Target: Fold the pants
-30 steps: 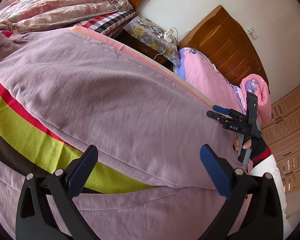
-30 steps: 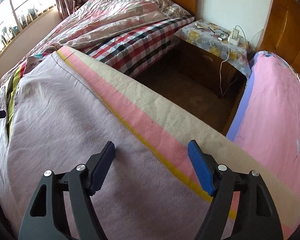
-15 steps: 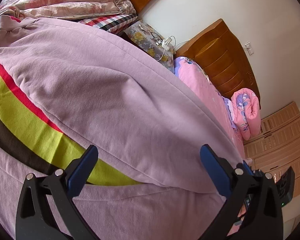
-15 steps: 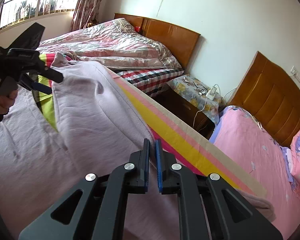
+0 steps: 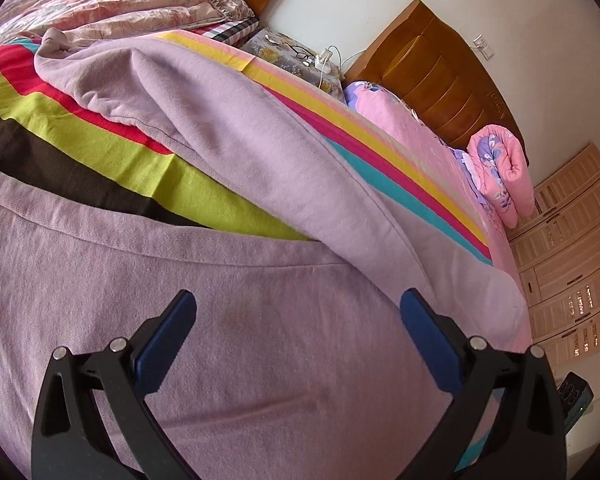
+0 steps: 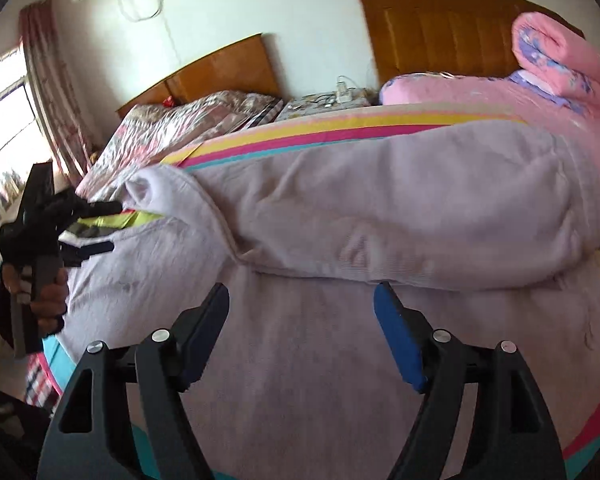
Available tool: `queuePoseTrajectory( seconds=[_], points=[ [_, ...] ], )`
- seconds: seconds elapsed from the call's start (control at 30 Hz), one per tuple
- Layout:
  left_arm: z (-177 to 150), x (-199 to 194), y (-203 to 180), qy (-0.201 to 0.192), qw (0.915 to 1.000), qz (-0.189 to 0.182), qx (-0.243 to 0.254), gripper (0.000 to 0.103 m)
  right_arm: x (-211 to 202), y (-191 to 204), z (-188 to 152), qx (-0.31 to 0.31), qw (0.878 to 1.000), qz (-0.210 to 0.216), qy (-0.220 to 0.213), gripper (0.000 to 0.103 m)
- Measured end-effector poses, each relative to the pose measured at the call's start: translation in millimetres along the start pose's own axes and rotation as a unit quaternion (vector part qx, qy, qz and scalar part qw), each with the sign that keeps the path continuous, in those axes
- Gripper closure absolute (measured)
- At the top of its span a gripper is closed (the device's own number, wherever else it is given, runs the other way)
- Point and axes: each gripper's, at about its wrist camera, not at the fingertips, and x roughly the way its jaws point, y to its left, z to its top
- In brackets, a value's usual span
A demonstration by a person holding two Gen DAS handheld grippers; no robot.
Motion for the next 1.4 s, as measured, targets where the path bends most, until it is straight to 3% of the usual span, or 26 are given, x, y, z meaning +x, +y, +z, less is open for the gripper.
queuePoseTrajectory(
  seconds=[0.1, 0.2, 0.3, 0.47, 0.53, 0.63, 0.8, 0.9, 1.0, 1.17, 1.27, 1.33, 1.4],
  points=[
    [-4.9, -2.3, 4.4, -0.002, 1.0000, 0.005, -0.003, 0.001, -1.2, -52.8, 7.4, 0.115, 0.993, -0.041, -0.004, 0.039],
    [-11.2, -1.8, 3.6, 0.002, 1.0000, 0.003, -0.003, 0.001, 2.3, -98.1, 7.5, 0.218, 0.975, -0.042, -0.002, 0.044],
    [-16.1, -7.0, 4.9, 0.001, 1.0000, 0.007, 0.007, 0.001, 11.4, -109.8, 21.8, 0.218, 0.975, -0.052, -0.014, 0.046],
    [-12.9, -5.6, 5.5, 0.008, 0.9999, 0.008, 0.012, 0.001, 28.1, -131.2, 35.0, 0.258, 0.966, -0.029, -0.021, 0.051],
    [-6.7, -2.1, 1.6, 0.021, 0.9997, -0.003, 0.008, 0.001, 27.0, -137.5, 32.1, 0.257, 0.965, -0.039, -0.023, 0.068],
    [9.7, 1.8, -4.4, 0.035, 0.9991, -0.021, -0.007, 0.001, 17.0, -159.6, 18.8, 0.300, 0.953, -0.036, -0.028, 0.082],
    [59.9, 19.4, -29.2, 0.048, 0.9980, -0.036, -0.021, 0.001, 20.5, -158.7, 24.9, 0.284, 0.958, -0.038, -0.011, 0.071],
    [92.5, 49.7, -45.3, 0.090, 0.9955, -0.001, -0.029, 0.002, 22.1, -152.8, 25.2, 0.283, 0.959, -0.027, -0.019, 0.061],
    [122.1, 77.7, -60.0, 0.144, 0.9877, 0.058, -0.017, 0.005, 21.1, -152.1, 22.5, 0.280, 0.960, -0.019, -0.023, 0.060],
    [163.3, 124.0, -66.0, 0.229, 0.9607, 0.156, 0.002, 0.007, 17.9, -154.6, 16.8, 0.282, 0.959, -0.002, -0.033, 0.060],
    [178.4, 150.8, -55.2, 0.262, 0.9409, 0.215, -0.009, 0.020, 16.3, -160.4, 9.8, 0.276, 0.960, 0.004, -0.040, 0.059],
    [179.9, 160.2, -45.3, 0.276, 0.9314, 0.237, -0.014, 0.042, 14.9, -164.0, 6.2, 0.276, 0.960, 0.011, -0.042, 0.059],
    [177.7, 155.2, -47.6, 0.267, 0.9337, 0.239, 0.009, 0.050, 12.6, -168.2, 3.6, 0.279, 0.959, 0.021, -0.042, 0.059]
  ],
)
